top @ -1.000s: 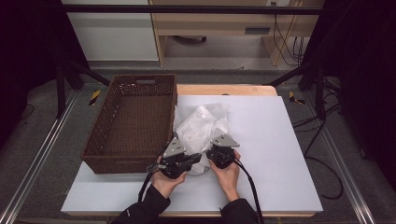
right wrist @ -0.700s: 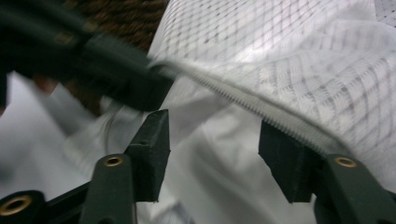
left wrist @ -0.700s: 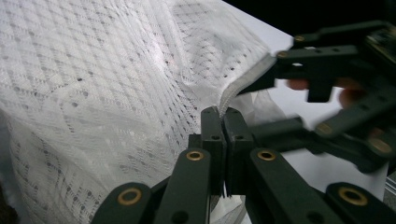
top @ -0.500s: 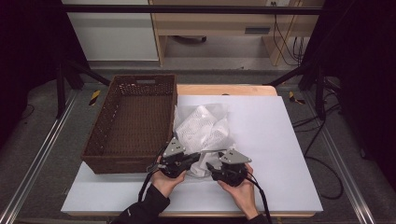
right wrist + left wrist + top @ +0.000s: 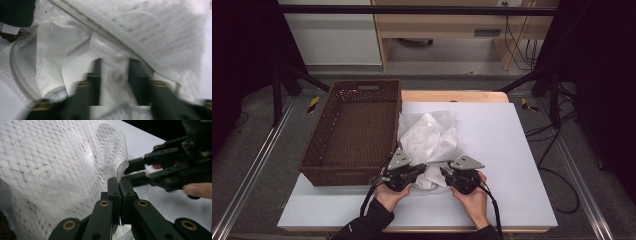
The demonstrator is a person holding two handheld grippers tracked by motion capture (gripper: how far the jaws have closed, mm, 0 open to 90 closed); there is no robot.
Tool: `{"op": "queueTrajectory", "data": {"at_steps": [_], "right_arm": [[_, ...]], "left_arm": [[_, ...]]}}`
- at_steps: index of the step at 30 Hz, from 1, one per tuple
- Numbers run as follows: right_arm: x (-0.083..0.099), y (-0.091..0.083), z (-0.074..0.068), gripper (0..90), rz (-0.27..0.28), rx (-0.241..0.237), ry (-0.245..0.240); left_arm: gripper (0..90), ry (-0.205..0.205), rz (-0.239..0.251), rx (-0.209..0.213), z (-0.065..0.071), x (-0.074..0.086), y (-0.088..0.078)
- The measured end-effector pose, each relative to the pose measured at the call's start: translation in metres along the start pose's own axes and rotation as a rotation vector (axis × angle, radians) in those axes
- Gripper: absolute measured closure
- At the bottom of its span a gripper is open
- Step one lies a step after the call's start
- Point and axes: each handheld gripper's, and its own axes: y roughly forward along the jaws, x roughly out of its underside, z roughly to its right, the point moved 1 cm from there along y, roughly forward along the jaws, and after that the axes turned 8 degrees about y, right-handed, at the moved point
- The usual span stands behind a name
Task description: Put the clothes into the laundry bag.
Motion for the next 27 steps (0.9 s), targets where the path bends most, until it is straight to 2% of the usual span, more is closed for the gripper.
{"op": "queueTrajectory", "data": {"at_steps": [3,4,5,6,7,8,9,10,12,14,15,18,20,21,24,26,27], "right_arm": [[0.007,0.000,0.006,38.6,-0.011,0.057,-0.001],[0.010,0.006,0.009,36.3,-0.053,0.056,0.024],[0.012,0.011,0.011,38.2,-0.077,0.050,0.035],[0.013,0.015,0.010,45.6,-0.090,0.041,0.047],[0.013,0.016,0.011,57.5,-0.082,0.002,0.049],[0.011,0.016,0.009,66.7,-0.085,-0.014,0.054],[0.010,0.015,0.008,76.4,-0.085,0.001,0.021],[0.009,0.015,0.007,81.5,-0.086,0.013,0.002],[0.008,0.012,0.004,85.8,-0.075,0.009,-0.013],[0.005,0.006,0.001,87.0,-0.030,-0.016,-0.025],[0.003,0.003,-0.002,87.4,-0.001,-0.051,-0.009],[-0.008,0.003,-0.009,88.0,0.099,-0.108,0.031],[-0.015,0.010,-0.014,88.1,0.139,-0.108,0.040],[-0.019,0.017,-0.018,88.1,0.152,-0.097,0.037],[-0.027,0.039,-0.024,88.0,0.173,-0.004,0.022],[-0.026,0.052,-0.020,87.8,0.155,0.057,0.027],[-0.024,0.058,-0.018,87.7,0.138,0.102,0.010]], "left_arm": [[88.4,0.000,-0.006,0.001,0.001,0.002,0.003],[88.4,0.002,-0.010,0.002,0.001,0.002,0.004],[88.4,0.005,-0.014,0.003,0.002,0.002,0.005],[88.4,0.007,-0.015,0.002,0.002,0.003,0.006],[88.4,0.007,-0.015,0.002,0.002,0.003,0.006],[88.5,0.006,-0.016,0.003,0.002,0.003,0.007],[88.4,0.006,-0.016,0.001,0.002,0.003,0.007],[88.4,0.007,-0.018,0.003,0.002,0.003,0.006],[88.5,0.008,-0.013,0.002,0.002,0.003,0.005],[88.5,0.001,-0.005,0.011,0.003,0.001,0.003],[88.5,0.001,0.000,0.013,0.003,0.000,0.002],[88.6,0.008,0.025,0.041,0.009,-0.007,-0.004],[88.7,-0.005,0.049,0.072,0.014,-0.011,-0.008],[88.7,-0.002,0.056,0.074,0.016,-0.013,-0.011],[88.7,0.004,0.045,0.066,0.017,-0.012,-0.013],[88.7,-0.003,0.030,0.065,0.015,-0.009,-0.011],[88.7,-0.005,0.021,0.064,0.014,-0.007,-0.010]]}}
